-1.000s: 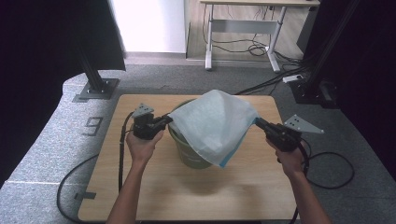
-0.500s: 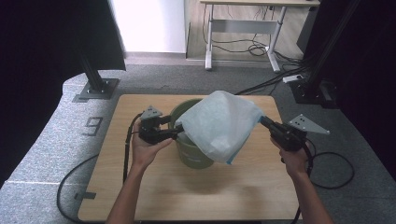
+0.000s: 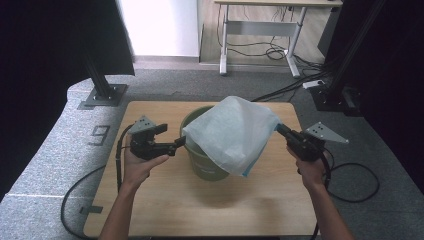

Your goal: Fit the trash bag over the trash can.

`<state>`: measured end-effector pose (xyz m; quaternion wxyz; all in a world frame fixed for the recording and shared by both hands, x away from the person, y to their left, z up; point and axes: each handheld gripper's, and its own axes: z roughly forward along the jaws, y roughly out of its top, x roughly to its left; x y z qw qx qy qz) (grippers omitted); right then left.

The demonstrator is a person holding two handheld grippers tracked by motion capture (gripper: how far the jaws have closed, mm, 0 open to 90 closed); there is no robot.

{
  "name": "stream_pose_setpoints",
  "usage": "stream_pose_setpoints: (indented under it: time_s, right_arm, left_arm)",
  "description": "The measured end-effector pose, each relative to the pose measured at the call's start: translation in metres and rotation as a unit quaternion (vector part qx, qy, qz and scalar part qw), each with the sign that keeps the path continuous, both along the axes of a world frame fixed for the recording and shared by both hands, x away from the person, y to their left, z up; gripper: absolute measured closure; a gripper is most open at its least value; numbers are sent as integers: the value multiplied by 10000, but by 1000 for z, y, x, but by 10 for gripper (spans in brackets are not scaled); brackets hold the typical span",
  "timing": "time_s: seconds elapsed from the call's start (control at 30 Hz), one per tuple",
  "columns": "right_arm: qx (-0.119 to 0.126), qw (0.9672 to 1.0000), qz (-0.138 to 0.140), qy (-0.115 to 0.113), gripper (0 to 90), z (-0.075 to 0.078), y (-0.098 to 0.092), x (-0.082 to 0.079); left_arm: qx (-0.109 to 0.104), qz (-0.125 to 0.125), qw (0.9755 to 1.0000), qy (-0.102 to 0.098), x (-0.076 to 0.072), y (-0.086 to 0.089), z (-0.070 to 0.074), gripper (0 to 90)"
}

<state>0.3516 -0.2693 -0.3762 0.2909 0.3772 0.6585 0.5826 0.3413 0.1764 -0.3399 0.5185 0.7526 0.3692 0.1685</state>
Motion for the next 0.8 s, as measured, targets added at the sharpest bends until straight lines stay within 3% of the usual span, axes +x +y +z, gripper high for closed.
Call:
stream_pose_setpoints:
  time_s: [0.17, 0.37, 0.53, 0.8]
  right_arm:
    - [15, 9997, 227, -35, 880, 1, 16, -4]
    - [-72, 9986, 517, -41, 879, -1, 36, -8]
    - [-114, 9977, 673, -36, 879, -4, 48, -11]
    - [-281, 9967, 761, -24, 878, -9, 59, -13]
  left_arm:
    - [45, -161, 9999, -4, -1, -18, 3, 175]
    - [318, -303, 9990, -60, -3, -46, -5, 203]
    - [320, -465, 9984, 80, -4, -63, -10, 203]
    - [374, -427, 9980, 268, -4, -80, -22, 173]
